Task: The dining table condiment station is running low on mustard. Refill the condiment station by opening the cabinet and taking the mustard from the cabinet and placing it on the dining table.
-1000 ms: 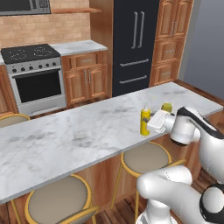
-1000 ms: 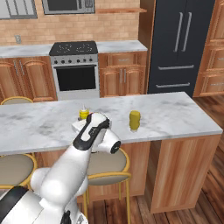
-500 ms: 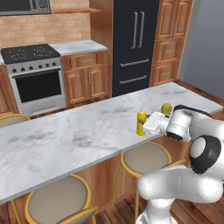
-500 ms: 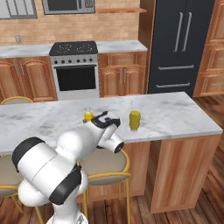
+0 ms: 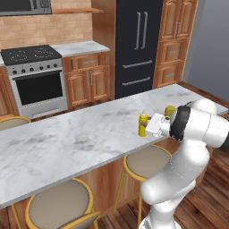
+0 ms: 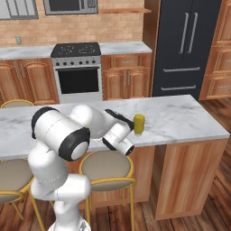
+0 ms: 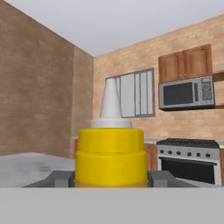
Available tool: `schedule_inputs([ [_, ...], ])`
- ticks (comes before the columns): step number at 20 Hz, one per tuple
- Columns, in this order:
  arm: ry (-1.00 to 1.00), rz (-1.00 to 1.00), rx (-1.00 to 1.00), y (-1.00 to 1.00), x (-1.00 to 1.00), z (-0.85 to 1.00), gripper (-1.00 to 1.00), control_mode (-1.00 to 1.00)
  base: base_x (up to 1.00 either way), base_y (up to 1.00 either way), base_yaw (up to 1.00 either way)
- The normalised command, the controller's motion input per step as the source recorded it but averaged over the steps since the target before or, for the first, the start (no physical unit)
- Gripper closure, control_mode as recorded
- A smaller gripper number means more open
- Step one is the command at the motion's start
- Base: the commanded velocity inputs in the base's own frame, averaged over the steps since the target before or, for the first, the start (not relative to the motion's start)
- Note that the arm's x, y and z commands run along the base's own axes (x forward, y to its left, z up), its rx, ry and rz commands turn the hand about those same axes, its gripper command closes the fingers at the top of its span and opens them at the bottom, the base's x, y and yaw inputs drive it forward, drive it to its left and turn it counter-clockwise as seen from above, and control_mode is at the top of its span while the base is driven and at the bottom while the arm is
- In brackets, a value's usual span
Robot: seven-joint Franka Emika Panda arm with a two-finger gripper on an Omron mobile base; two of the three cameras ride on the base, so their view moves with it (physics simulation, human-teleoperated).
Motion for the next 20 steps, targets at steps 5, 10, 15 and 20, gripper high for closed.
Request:
schedule_inputs([
  [5,-0.08,0.06,-0.01,-0.02,0.25,-0.36,1.00,-1.00,0.00,0.00,0.00],
  [10,-0.06,0.03,-0.01,0.00,0.25,-0.33,1.00,-1.00,0.00,0.00,0.00],
  [15,-0.04,0.04,0.00,0.00,0.30,-0.12,1.00,-1.00,0.00,0.00,0.00],
  [20,-0.06,0.01,0.00,0.02,0.03,-0.07,-1.00,-1.00,0.00,0.00,0.00],
])
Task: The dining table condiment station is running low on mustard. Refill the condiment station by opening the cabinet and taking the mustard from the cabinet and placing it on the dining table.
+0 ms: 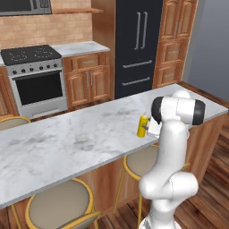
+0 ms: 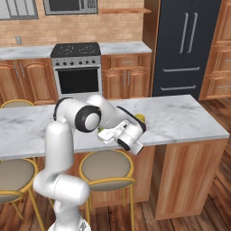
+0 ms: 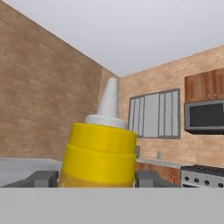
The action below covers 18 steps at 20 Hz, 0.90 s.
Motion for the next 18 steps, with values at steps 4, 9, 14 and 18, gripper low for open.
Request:
schedule_inputs([
  [4,0.00,0.00,0.00,0.01,0.00,0.06,-1.00,-1.00,0.00,0.00,0.00],
  [9,0.00,0.00,0.00,0.00,-0.02,0.34,-1.00,-1.00,0.00,0.00,0.00],
  [14,0.00,0.00,-0.02,0.00,-0.20,0.56,-1.00,-1.00,0.00,0.00,0.00],
  [18,0.00,0.00,-0.06,0.09,-0.62,0.75,-1.00,-1.00,0.00,0.00,0.00],
])
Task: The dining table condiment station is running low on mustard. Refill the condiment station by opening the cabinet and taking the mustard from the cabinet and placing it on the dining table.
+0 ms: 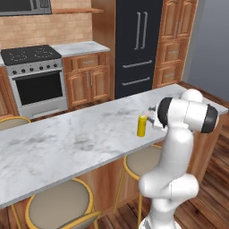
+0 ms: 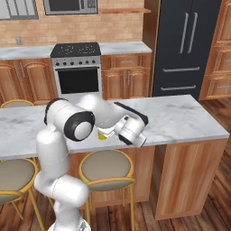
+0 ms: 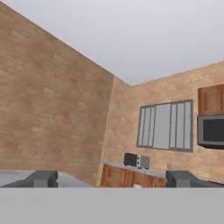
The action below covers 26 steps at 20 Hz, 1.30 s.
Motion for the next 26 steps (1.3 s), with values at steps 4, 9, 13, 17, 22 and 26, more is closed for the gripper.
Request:
schedule_inputs([
  [4,0.00,0.00,-0.12,0.33,-0.67,0.97,-1.00,-1.00,0.00,0.00,0.00],
  [9,0.00,0.00,-0.19,0.57,-0.41,1.00,-1.00,-1.00,0.00,0.00,0.00],
  [13,0.01,0.00,-0.26,0.84,-0.13,0.97,-1.00,-1.00,0.00,0.00,0.00],
  [17,0.00,-0.01,-0.33,1.00,-0.03,0.86,-1.00,-1.00,0.00,0.00,0.00],
  [22,-0.01,-0.02,-0.34,0.92,-0.09,0.52,-1.00,-1.00,0.00,0.00,0.00],
  [26,0.14,-0.01,-0.18,0.77,0.15,0.00,-1.00,-1.00,0.00,0.00,0.00],
])
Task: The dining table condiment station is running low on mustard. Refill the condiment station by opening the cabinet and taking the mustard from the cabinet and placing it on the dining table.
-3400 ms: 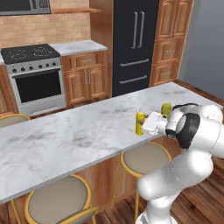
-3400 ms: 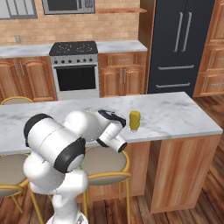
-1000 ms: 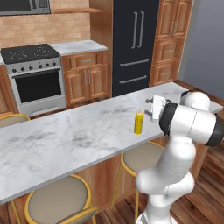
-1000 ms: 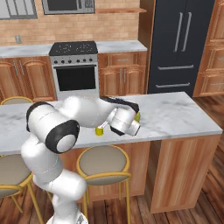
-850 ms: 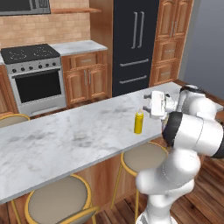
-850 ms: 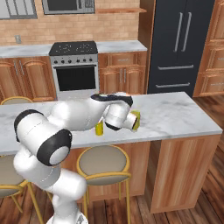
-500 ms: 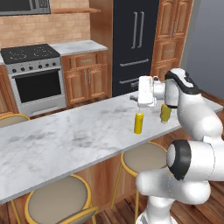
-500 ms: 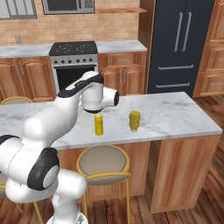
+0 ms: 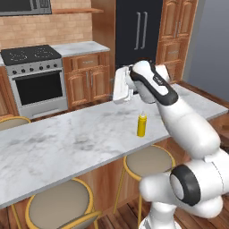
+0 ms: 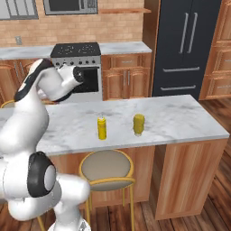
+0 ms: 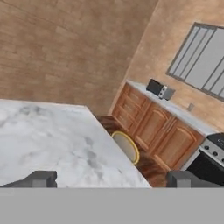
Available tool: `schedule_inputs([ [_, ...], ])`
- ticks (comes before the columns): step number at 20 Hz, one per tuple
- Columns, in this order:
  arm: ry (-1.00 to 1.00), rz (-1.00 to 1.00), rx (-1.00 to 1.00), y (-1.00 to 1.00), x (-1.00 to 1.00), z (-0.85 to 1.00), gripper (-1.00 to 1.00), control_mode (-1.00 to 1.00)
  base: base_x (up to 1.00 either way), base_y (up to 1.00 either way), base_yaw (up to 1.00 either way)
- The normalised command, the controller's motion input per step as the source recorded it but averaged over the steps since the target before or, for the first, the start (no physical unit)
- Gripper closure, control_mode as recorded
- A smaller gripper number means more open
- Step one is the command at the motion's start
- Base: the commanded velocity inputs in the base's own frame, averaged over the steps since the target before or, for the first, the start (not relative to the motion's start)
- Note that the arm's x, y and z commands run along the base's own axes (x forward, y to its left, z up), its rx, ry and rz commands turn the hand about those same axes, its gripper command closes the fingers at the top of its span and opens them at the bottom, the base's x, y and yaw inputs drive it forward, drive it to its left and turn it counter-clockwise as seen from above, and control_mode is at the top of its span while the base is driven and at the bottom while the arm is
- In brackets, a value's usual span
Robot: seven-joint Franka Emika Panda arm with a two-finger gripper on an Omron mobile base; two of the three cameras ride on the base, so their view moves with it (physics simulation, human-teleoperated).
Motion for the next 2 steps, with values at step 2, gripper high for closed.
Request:
schedule_inputs([
  [2,0.04,0.00,-0.06,0.46,0.00,-0.01,-1.00,-1.00,0.00,0.00,0.00],
])
